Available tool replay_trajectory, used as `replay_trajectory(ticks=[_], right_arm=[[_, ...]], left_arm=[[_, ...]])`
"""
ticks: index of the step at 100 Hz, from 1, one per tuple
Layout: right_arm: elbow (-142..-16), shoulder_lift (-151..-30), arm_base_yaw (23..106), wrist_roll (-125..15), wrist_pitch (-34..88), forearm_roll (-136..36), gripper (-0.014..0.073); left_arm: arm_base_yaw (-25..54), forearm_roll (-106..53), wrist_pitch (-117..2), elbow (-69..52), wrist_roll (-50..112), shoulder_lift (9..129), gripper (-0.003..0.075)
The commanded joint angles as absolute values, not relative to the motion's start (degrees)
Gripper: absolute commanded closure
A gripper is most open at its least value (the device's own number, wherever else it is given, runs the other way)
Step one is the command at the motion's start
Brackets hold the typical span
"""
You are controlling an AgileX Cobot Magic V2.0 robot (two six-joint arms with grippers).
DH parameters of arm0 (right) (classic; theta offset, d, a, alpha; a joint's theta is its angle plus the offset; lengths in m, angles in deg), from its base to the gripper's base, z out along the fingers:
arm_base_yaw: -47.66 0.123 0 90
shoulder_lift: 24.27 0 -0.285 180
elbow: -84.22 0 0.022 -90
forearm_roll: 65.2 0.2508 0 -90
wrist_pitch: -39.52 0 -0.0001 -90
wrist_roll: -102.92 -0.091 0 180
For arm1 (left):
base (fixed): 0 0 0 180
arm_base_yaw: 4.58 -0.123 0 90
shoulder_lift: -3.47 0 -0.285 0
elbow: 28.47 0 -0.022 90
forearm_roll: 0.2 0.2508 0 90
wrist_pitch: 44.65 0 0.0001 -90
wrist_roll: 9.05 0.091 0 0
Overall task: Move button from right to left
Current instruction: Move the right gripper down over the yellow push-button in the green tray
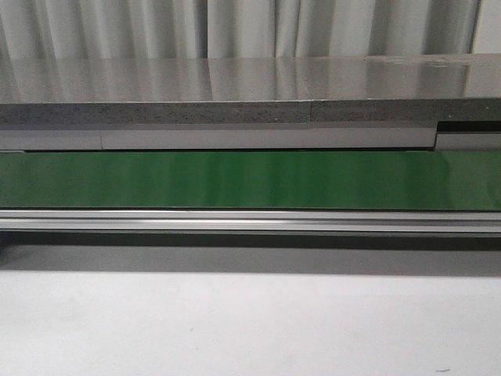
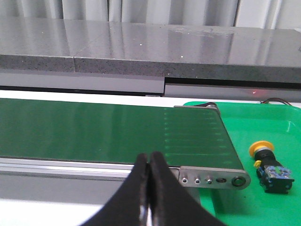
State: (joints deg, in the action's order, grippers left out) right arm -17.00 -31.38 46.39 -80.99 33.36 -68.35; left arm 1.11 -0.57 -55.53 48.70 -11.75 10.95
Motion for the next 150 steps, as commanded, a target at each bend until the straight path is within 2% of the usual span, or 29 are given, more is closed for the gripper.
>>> replay_trajectory(ticks=[1,29,57,88,111,150], right_arm=[[-17.85,-30.36,46.13,-80.89,37.55,-68.67,0.0661],[-18.92,-30.36,46.13,-80.89,36.50,-68.67,0.0661],[-31.45,-34.11,46.13,-80.89,26.03,-68.67,0.0661],[-46.54,-46.67,46.13,-80.89,18.76,-68.67,0.0661],[-53.53,-58.24,46.13,-80.89,17.56,-68.67,0.0661],[-65.70,-77.28,46.13,-80.89,8.51,-67.29,0.0661]], left_arm=[[1.43,-0.62,-51.05,51.24,-12.26,9.13,0.0741],[1.43,-0.62,-51.05,51.24,-12.26,9.13,0.0741],[1.43,-0.62,-51.05,51.24,-12.26,9.13,0.0741],[1.43,-0.62,-51.05,51.24,-12.26,9.13,0.0741],[1.43,-0.62,-51.05,51.24,-12.26,9.13,0.0741],[1.43,-0.62,-51.05,51.24,-12.26,9.13,0.0741]])
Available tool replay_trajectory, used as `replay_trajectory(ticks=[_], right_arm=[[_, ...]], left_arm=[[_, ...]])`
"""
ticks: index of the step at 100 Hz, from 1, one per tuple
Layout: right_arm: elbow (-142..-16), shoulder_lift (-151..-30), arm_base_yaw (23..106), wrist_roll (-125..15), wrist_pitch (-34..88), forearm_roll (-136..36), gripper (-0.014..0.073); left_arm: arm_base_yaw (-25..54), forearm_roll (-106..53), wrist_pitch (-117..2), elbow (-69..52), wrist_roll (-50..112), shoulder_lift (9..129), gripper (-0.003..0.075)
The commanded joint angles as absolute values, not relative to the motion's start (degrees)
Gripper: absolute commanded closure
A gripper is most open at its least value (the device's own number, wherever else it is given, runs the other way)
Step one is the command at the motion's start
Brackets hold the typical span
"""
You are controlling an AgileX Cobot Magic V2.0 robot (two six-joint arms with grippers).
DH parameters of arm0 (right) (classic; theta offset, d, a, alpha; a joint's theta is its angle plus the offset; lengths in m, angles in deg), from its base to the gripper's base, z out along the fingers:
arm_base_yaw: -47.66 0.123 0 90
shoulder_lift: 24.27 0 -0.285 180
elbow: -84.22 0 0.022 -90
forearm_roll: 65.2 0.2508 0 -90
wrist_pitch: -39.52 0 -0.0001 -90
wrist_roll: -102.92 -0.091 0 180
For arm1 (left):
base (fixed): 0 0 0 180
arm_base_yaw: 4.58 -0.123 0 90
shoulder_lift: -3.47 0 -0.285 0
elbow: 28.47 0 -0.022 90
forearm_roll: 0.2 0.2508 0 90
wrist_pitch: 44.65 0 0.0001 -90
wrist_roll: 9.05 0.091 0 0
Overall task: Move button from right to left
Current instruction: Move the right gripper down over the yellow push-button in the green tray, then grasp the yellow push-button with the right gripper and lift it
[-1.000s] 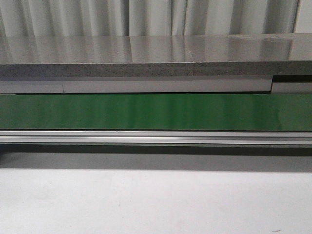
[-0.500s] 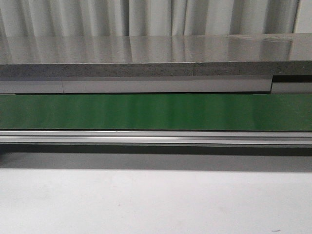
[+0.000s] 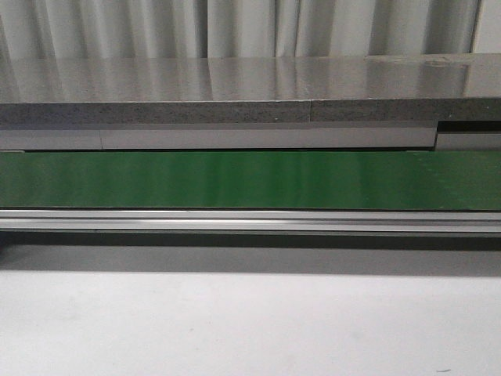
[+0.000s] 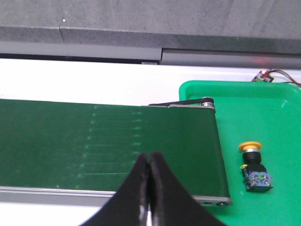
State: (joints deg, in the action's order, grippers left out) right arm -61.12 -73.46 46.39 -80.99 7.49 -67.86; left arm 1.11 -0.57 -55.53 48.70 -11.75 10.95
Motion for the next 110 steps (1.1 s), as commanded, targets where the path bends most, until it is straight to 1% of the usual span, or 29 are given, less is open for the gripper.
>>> replay_trajectory(ticks=[1,32,52,59,66,68,69,72,73,79,80,83,86,87,88,95,110], right_arm=[[-66.23,-77.98,46.13,-80.89,8.25,-67.29,0.0661],[-75.38,-91.12,44.58,-80.89,1.47,-67.31,0.0661],[-79.87,-97.49,39.93,-80.83,-3.39,-67.31,0.0661],[-81.24,-99.27,38.19,-79.85,-5.70,-67.31,0.0648],[-82.26,-100.86,36.62,-78.45,-7.82,-67.31,0.0586],[-82.40,-101.42,35.52,-78.00,-8.77,-67.31,0.0524],[-82.40,-101.56,35.52,-77.99,-8.77,-67.31,0.0524],[-82.45,-101.90,34.31,-77.85,-9.45,-67.31,0.0444],[-82.45,-102.02,34.31,-77.85,-9.45,-67.31,0.0444],[-82.45,-102.99,31.75,-77.85,-10.58,-67.65,0.0261],[-82.45,-103.10,31.75,-77.85,-10.58,-67.79,0.0261],[-82.45,-103.79,30.37,-77.85,-10.83,-68.88,0.0181],[-82.45,-104.22,29.26,-77.85,-10.89,-70.09,0.0118],[-82.45,-104.35,29.00,-77.85,-10.89,-70.39,0.0118],[-82.45,-104.65,28.48,-77.85,-10.89,-70.94,0.0090],[-82.45,-105.71,26.01,-77.85,-10.58,-73.43,0.0050],[-82.45,-108.37,21.70,-77.73,-8.26,-74.03,0.0053]], left_arm=[[1.43,-0.62,-51.05,51.24,-12.26,9.13,0.0741],[1.43,-0.62,-51.05,51.24,-12.26,9.13,0.0741],[1.43,-0.62,-51.05,51.24,-12.26,9.13,0.0741],[1.43,-0.62,-51.05,51.24,-12.26,9.13,0.0741],[1.43,-0.62,-51.05,51.24,-12.26,9.13,0.0741],[1.43,-0.62,-51.05,51.24,-12.26,9.13,0.0741],[1.43,-0.62,-51.05,51.24,-12.26,9.13,0.0741],[1.43,-0.62,-51.05,51.24,-12.26,9.13,0.0741],[1.43,-0.62,-51.05,51.24,-12.26,9.13,0.0741],[1.43,-0.62,-51.05,51.24,-12.26,9.13,0.0741],[1.43,-0.62,-51.05,51.24,-12.26,9.13,0.0741],[1.43,-0.62,-51.05,51.24,-12.26,9.13,0.0741],[1.43,-0.62,-51.05,51.24,-12.26,9.13,0.0741],[1.43,-0.62,-51.05,51.24,-12.26,9.13,0.0741],[1.43,-0.62,-51.05,51.24,-12.26,9.13,0.0741],[1.43,-0.62,-51.05,51.24,-12.26,9.13,0.0741],[1.43,-0.62,-51.05,51.24,-12.26,9.13,0.0741]])
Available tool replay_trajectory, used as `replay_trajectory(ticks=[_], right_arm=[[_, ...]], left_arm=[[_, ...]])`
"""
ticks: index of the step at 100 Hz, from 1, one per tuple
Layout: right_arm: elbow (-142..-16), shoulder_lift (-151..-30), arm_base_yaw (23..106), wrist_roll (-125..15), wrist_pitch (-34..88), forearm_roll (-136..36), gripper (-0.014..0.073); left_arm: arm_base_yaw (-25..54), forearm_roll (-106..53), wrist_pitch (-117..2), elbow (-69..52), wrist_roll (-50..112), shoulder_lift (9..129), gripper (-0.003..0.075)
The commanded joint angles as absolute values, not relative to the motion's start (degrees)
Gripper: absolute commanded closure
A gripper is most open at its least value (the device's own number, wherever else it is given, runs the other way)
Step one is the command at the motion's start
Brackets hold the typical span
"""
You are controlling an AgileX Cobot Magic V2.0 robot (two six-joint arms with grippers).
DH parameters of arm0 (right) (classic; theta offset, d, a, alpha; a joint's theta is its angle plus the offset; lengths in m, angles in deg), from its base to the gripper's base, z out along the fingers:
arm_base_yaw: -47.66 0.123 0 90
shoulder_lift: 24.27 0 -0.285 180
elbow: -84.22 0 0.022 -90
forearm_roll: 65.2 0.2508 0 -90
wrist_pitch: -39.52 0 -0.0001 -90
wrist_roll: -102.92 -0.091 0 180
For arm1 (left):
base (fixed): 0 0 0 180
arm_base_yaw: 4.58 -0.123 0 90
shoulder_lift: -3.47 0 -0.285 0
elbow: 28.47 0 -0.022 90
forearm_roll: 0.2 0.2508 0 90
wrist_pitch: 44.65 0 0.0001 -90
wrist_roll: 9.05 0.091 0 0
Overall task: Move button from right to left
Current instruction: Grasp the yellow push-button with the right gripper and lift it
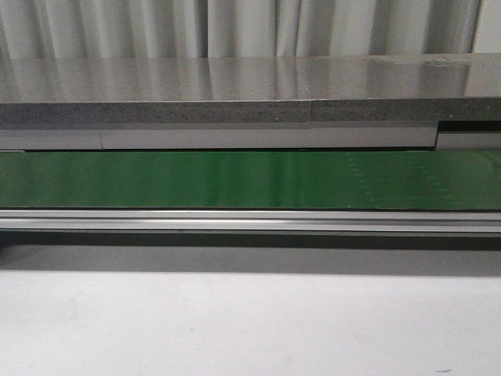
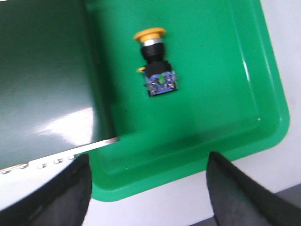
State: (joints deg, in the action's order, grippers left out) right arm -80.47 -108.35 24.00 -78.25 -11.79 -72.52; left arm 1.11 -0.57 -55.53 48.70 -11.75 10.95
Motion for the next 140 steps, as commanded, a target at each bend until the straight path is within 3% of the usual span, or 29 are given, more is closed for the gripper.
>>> replay_trajectory(ticks=[1,43,121,128,140], right_arm=[[-82.45,-108.65,21.37,-77.73,-7.93,-73.88,0.0053],[-82.99,-119.67,17.49,-59.42,0.10,-63.37,0.0053],[-91.03,-138.70,15.51,-59.15,1.47,-59.69,0.0059],[-91.03,-139.39,15.51,-59.15,1.72,-59.55,0.0120],[-91.03,-139.74,15.51,-59.20,1.51,-59.18,0.0342]], left_arm=[[1.43,-0.62,-51.05,51.24,-12.26,9.13,0.0741],[1.43,-0.62,-51.05,51.24,-12.26,9.13,0.0741],[1.43,-0.62,-51.05,51.24,-12.26,9.13,0.0741],[1.43,-0.62,-51.05,51.24,-12.26,9.13,0.0741],[1.43,-0.62,-51.05,51.24,-12.26,9.13,0.0741]])
